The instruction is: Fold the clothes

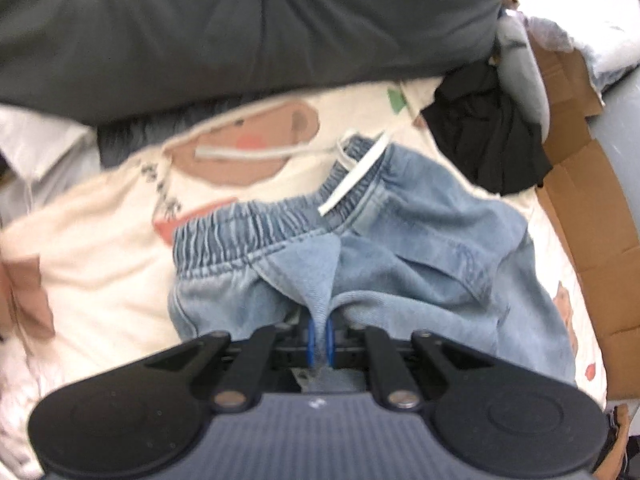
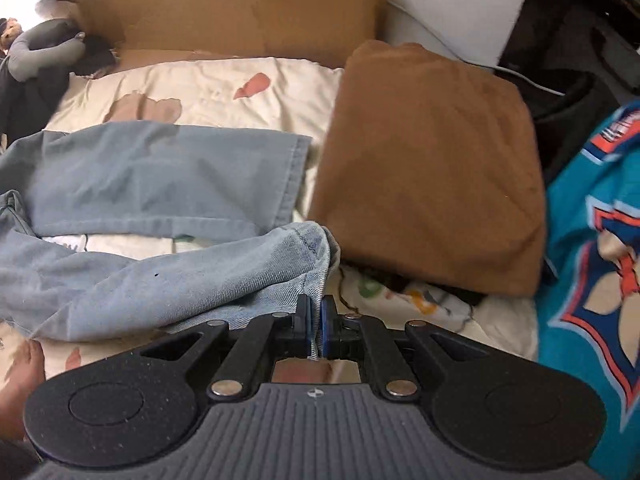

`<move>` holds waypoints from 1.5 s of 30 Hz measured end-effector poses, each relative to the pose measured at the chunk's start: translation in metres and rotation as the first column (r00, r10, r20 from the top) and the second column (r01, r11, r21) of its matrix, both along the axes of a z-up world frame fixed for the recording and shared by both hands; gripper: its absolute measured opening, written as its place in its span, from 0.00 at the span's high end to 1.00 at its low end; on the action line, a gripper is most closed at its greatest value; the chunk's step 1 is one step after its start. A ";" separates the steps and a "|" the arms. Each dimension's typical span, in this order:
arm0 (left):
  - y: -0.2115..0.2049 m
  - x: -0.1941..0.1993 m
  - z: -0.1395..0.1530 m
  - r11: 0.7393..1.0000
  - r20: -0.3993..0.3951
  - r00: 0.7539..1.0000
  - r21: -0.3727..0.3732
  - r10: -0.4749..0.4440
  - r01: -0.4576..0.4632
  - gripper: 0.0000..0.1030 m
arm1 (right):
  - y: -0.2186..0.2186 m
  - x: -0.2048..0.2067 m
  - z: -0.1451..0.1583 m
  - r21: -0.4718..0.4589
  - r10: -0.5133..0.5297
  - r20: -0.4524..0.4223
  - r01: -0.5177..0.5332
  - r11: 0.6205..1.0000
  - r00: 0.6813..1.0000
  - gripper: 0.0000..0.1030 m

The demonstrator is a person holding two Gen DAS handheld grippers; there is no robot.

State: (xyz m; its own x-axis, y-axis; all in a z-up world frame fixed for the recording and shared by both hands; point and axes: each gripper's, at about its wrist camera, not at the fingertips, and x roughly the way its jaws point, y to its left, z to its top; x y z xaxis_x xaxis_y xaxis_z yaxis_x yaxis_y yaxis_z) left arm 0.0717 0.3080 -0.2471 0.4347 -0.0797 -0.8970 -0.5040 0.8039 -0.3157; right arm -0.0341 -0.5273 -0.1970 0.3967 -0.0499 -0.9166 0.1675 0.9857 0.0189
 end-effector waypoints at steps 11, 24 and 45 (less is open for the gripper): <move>-0.031 -0.020 -0.024 0.995 -0.104 0.990 -0.012 -0.097 0.096 0.74 | -0.023 -0.032 0.003 -0.066 -0.136 -0.052 0.132 0.989 0.989 0.97; 0.012 0.034 0.009 0.995 0.091 0.993 0.064 -0.082 0.076 0.38 | -0.014 -0.020 0.019 -0.009 -0.204 0.009 0.204 0.979 0.979 0.74; 0.033 0.149 -0.001 0.983 0.111 0.982 0.127 -0.150 0.136 0.20 | 0.061 0.076 -0.009 0.186 -0.122 0.179 0.089 0.979 0.976 0.52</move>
